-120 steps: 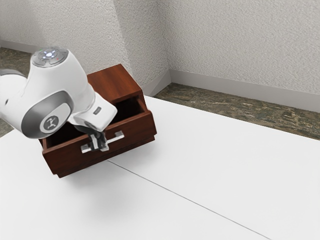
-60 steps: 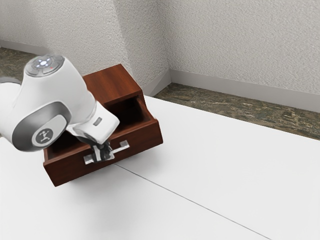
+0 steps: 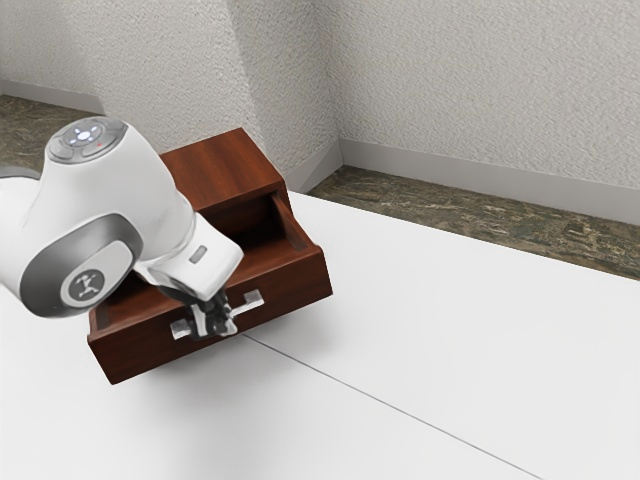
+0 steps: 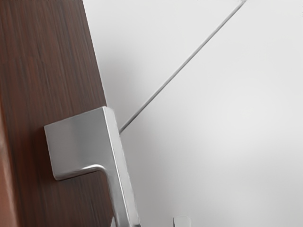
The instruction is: Pull the drawer handle with one arm to open the drawer
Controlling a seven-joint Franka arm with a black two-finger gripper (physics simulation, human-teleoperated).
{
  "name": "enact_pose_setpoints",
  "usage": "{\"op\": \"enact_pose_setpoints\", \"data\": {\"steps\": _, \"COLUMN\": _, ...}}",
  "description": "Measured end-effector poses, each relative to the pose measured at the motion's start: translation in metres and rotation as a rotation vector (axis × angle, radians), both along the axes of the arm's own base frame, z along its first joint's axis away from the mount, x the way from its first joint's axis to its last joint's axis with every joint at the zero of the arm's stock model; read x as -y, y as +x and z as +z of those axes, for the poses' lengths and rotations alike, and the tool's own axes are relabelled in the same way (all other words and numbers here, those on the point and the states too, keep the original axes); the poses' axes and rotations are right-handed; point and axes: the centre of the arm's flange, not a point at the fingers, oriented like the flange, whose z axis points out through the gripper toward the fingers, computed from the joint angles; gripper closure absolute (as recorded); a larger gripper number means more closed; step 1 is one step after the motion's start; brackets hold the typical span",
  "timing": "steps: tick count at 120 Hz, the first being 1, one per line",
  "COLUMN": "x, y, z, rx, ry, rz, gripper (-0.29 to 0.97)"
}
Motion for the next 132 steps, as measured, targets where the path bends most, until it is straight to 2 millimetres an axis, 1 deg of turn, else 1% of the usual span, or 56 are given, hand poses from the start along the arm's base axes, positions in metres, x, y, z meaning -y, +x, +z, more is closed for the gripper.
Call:
{"op": "enact_pose_setpoints", "data": {"steps": 32, "x": 0.000, "y": 0.000, "z": 0.000, "rx": -0.009, "ry": -0.034, "rz": 0.007, "gripper": 0.58}}
{"op": "enact_pose_setpoints", "data": {"steps": 46, "x": 0.000, "y": -0.003, "z": 0.012, "rx": 0.006, "ry": -0.026, "rz": 0.007, "gripper": 0.52}}
{"op": "enact_pose_setpoints", "data": {"steps": 54, "x": 0.007, "y": -0.003, "z": 0.030, "rx": 0.029, "ry": -0.017, "rz": -0.005, "gripper": 0.46}}
{"op": "enact_pose_setpoints", "data": {"steps": 62, "x": 0.015, "y": -0.001, "z": 0.053, "rx": 0.040, "ry": -0.016, "rz": -0.014, "gripper": 0.40}}
{"op": "enact_pose_setpoints", "data": {"steps": 68, "x": 0.019, "y": 0.008, "z": 0.078, "rx": 0.037, "ry": -0.032, "rz": -0.009, "gripper": 0.35}}
{"op": "enact_pose_setpoints", "data": {"steps": 73, "x": 0.022, "y": 0.020, "z": 0.102, "rx": 0.027, "ry": -0.045, "rz": -0.004, "gripper": 0.31}}
{"op": "enact_pose_setpoints", "data": {"steps": 77, "x": 0.024, "y": 0.027, "z": 0.118, "rx": 0.010, "ry": -0.057, "rz": 0.001, "gripper": 0.27}}
{"op": "enact_pose_setpoints", "data": {"steps": 81, "x": 0.024, "y": 0.038, "z": 0.131, "rx": -0.016, "ry": -0.070, "rz": 0.010, "gripper": 0.23}}
{"op": "enact_pose_setpoints", "data": {"steps": 84, "x": 0.023, "y": 0.045, "z": 0.136, "rx": -0.042, "ry": -0.077, "rz": 0.019, "gripper": 0.20}}
{"op": "enact_pose_setpoints", "data": {"steps": 91, "x": 0.012, "y": 0.065, "z": 0.147, "rx": -0.092, "ry": -0.091, "rz": 0.048, "gripper": 0.15}}
{"op": "enact_pose_setpoints", "data": {"steps": 98, "x": -0.006, "y": 0.074, "z": 0.148, "rx": -0.147, "ry": -0.114, "rz": 0.082, "gripper": 0.12}}
{"op": "enact_pose_setpoints", "data": {"steps": 110, "x": -0.043, "y": 0.068, "z": 0.143, "rx": -0.223, "ry": -0.151, "rz": 0.161, "gripper": 0.07}}
{"op": "enact_pose_setpoints", "data": {"steps": 132, "x": -0.105, "y": 0.049, "z": 0.136, "rx": -0.297, "ry": -0.197, "rz": 0.290, "gripper": 0.03}}
